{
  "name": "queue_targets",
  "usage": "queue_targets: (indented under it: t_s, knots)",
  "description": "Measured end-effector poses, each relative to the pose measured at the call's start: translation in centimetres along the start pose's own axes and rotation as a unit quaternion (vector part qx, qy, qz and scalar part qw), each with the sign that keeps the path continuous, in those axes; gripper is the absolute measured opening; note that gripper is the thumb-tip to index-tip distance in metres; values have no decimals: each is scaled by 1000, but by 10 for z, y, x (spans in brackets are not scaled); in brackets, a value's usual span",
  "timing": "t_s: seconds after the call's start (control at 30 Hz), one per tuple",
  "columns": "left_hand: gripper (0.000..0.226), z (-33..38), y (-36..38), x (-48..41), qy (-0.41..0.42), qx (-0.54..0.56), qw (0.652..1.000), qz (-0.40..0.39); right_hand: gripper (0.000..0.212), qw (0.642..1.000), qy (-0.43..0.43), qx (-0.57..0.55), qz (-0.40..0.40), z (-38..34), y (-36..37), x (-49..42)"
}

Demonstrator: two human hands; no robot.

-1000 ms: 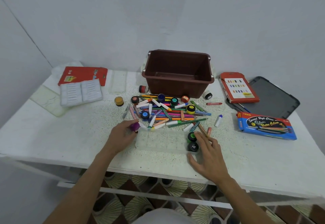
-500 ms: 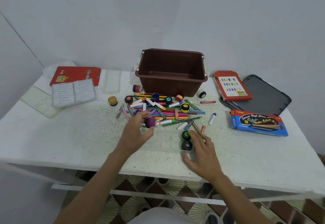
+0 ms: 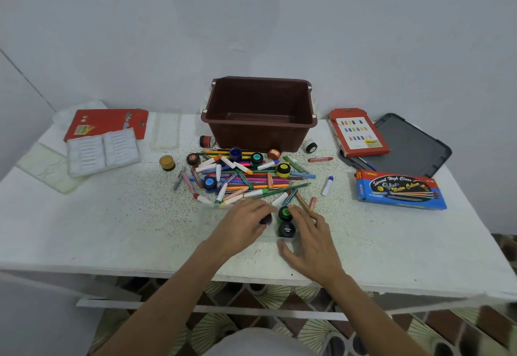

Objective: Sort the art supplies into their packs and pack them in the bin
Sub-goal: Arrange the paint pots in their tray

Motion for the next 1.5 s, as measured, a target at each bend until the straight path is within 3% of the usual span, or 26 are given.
queue_targets:
  t_s: [0.07,0.37,0.73,0.93,1.3,1.5]
  knots:
    - [48,0,3,1,-10,-13,1000,10,72,1000,2,-6,2,0,0,0]
    - [32,0,11,5,-13,18,999,35,72,1000,6,-2,-6,2,1,0]
    - [49,-14,3,-12,-47,4,998,37,74,1000,9,-7,-8,2,0,0]
    - [30,-30,-5,-53,-41,-11,997,69,73,1000,8,-6,-4,2,-1,-1]
    - [44,-39,20,-126,-106,-107,984,-100,74,1000,15,-10,-10,4,0,-3]
    - [39,-41,17,-130,-96,-88,988,-76,73,1000,13,-6,-21,3,-2,-6]
Point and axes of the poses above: each hand's wrist, its own x-axis away from the middle knuckle, its own y-axis out of the palm, z = x × y, the point moved 5 cm from there along -x, towards the middle knuckle, and after that the axes turned 5 degrees about y, right-handed, at the moved point
